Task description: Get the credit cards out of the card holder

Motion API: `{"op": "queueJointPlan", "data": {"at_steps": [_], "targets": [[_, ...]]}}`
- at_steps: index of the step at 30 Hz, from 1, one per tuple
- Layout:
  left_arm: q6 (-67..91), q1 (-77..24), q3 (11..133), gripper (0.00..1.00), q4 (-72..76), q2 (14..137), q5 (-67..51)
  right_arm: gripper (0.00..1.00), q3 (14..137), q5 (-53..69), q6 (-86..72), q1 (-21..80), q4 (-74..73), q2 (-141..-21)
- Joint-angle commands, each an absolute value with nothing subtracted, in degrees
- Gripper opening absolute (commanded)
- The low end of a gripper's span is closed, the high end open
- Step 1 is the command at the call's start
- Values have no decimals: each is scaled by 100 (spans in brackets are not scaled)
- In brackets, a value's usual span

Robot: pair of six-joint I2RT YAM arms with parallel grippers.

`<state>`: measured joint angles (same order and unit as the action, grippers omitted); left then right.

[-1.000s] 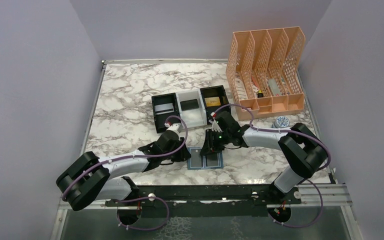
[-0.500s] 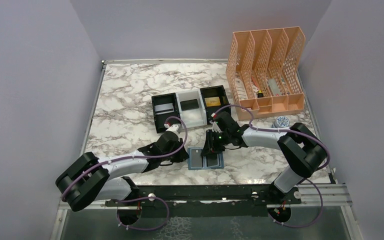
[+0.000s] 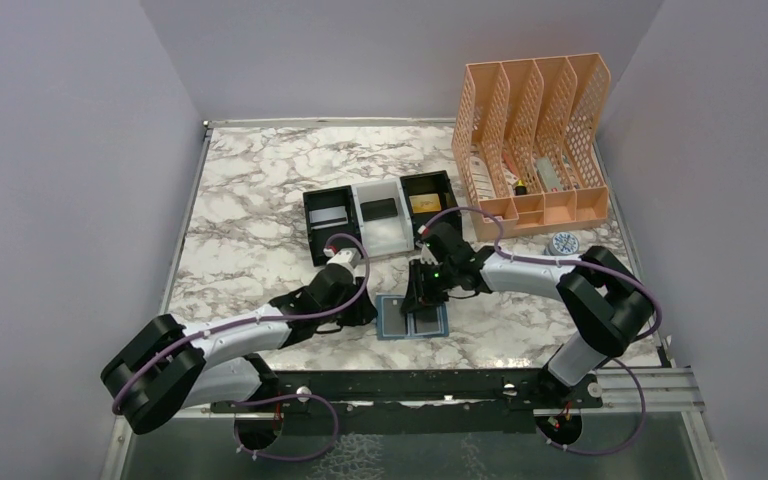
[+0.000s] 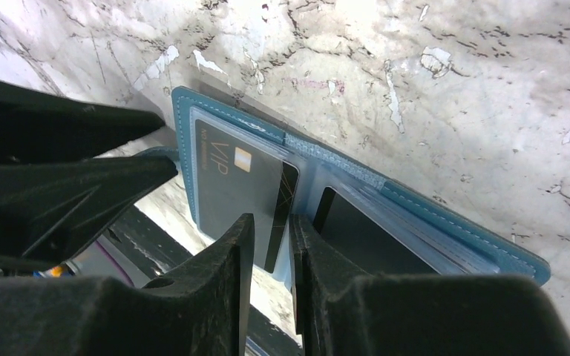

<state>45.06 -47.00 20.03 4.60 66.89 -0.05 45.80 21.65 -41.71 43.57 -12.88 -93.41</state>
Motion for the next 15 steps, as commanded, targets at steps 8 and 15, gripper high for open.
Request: {"op": "queueJointPlan", "data": {"at_steps": [8,15], "targets": [[4218,-4728,2303,56,360,6826,-200,25,4393,1612,-4333,4412,-1411,-9312],[3905,-4737,2387,56,434,7261,-508,23,4352,1807,-4483,4406,-1228,-9293]]}}
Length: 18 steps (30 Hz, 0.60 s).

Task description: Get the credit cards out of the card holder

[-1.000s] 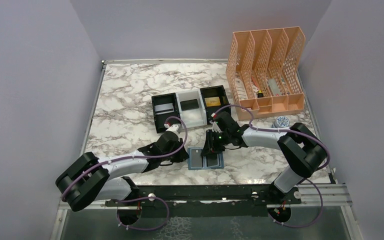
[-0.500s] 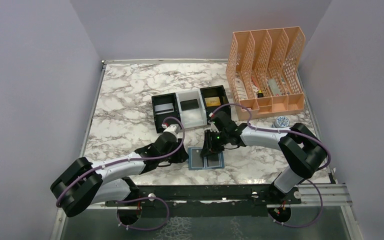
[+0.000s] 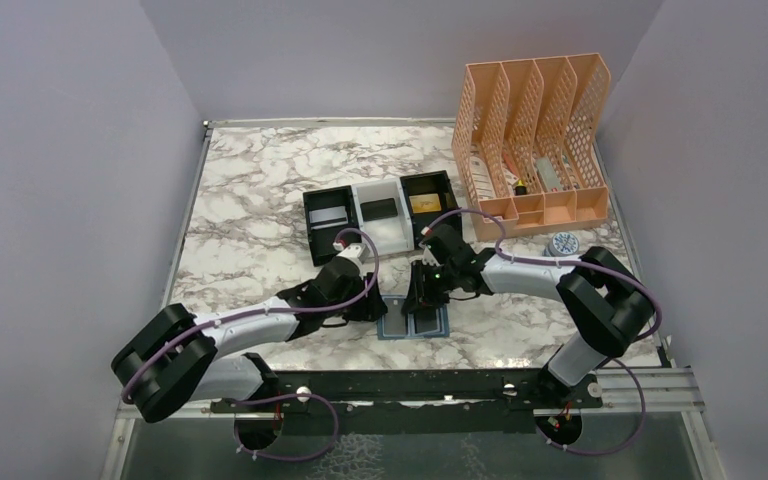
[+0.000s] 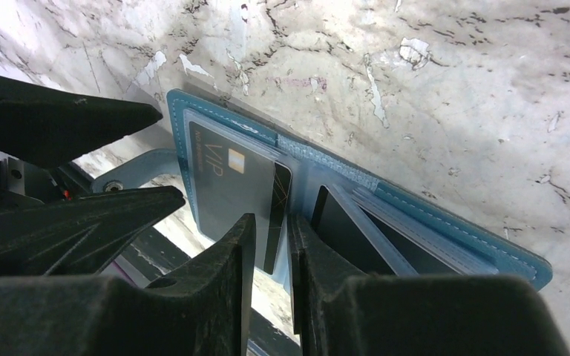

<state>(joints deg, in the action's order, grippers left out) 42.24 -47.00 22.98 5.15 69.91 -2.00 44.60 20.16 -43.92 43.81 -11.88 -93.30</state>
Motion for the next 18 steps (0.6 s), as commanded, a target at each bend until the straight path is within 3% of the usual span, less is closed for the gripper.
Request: {"op": "queueJointPlan", "data": {"at_steps": [1,8,18], "targets": [[3870,-4737,2380,56,441,7308,-537,22,4374,1799,-4490,4406,-1227,-9279],[3822,-4746,2258,34,333,7615,-441,20,4498,1601,-4475,4404,-1370,-9161],[3892,-4796,2168,22,154,7859,-287,20,4579,1760,-4495,4412,-1502,-9103]]}}
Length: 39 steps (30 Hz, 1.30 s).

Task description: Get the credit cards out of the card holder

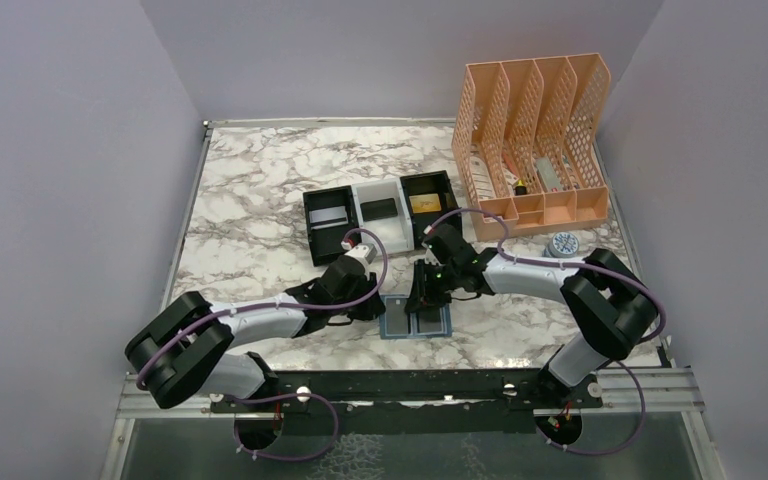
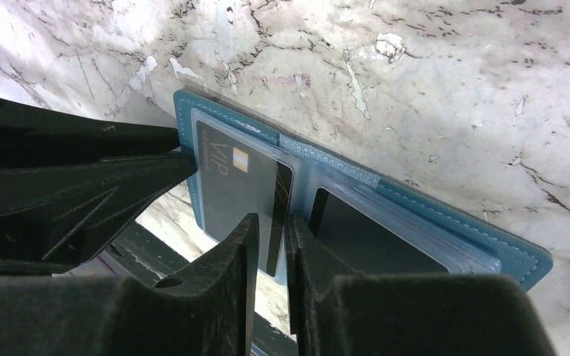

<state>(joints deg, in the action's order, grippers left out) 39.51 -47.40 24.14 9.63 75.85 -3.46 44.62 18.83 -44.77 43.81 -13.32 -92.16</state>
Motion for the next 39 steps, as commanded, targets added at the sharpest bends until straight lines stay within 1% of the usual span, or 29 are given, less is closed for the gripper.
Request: {"op": "queueJointPlan", "data": {"at_steps": [1,9,14,17,19,22,27,32,39], "targets": [[3893,-4799,2169,21,147,7871,-287,20,4597,1694,-4504,4411,-1590,-9127],[4014,-4808,2119,14,131,7973,-255,20,4493,1187,-4573,4425,-1922,-9037],[4008,-4833,2136,5,154,8008,-315,22,4493,1305,-4605,4540,-1826,-9130],[4016,-4853,2129,0,156,7970,-341,23,4481,1792,-4659,4539,-1439,-9289],[4037,-4865,2104,0,158,7910,-341,22,4507,2060,-4710,4539,-1197,-9392],[4094,-4864,2059,0,117,7778,-283,17,4534,2148,-4771,4539,-993,-9375],[4296,-4869,1915,0,-14,7438,-69,1,4533,2236,-4755,4539,-710,-9134],[4312,-4869,1908,0,-159,7169,67,1,4513,2407,-4760,4544,-552,-9033],[4300,-4867,1935,0,-478,6764,389,1,4514,2244,-4729,4531,-703,-8925]]}}
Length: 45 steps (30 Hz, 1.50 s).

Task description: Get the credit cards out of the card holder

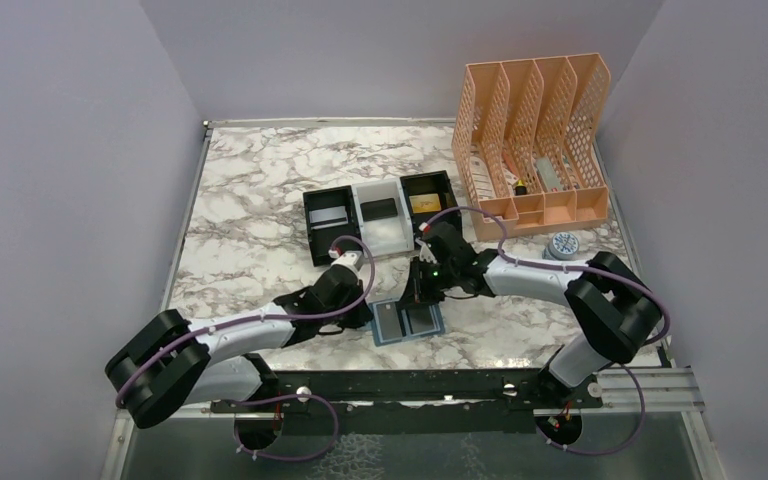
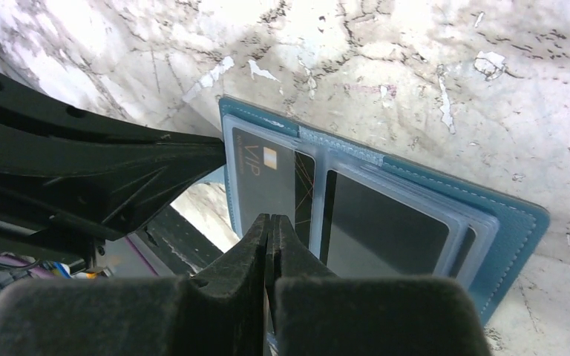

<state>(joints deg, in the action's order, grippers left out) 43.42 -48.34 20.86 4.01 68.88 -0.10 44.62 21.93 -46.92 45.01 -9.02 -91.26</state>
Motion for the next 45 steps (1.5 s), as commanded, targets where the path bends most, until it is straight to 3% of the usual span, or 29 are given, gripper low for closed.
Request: {"op": "queueJointPlan", "data": {"at_steps": [1,2,3,6,9,12,16,26,34,42,45], "targets": [[4298,-4867,1937,0,-543,6726,440,1,4516,2191,-4720,4535,-777,-8925],[4306,-4867,1942,0,-581,6693,479,1,4551,2090,-4698,4531,-902,-8927],[4319,-4866,1941,6,-614,6650,503,1,4572,2020,-4675,4528,-1005,-8923],[4412,-4869,1916,34,-654,6436,538,4,4503,2165,-4651,4535,-936,-8971],[4454,-4869,1946,53,-675,6164,528,8,4496,2432,-4610,4535,-816,-9092],[4457,-4866,1983,66,-599,5889,397,14,4414,2673,-4570,4535,-592,-9166],[4377,-4867,1950,74,-307,5758,70,15,4437,2548,-4552,4540,-749,-9314],[3990,-4870,2283,70,-273,6869,-266,18,4347,2276,-4621,4537,-929,-9368],[4002,-4912,2219,39,-428,7114,-126,20,4358,1946,-4655,4537,-1095,-9386],[3938,-5018,2207,33,-342,7550,-73,22,4401,1633,-4660,4566,-1200,-9568],[3944,-5103,2264,25,-385,7778,33,23,4338,1603,-4658,4568,-1210,-9496]]}}
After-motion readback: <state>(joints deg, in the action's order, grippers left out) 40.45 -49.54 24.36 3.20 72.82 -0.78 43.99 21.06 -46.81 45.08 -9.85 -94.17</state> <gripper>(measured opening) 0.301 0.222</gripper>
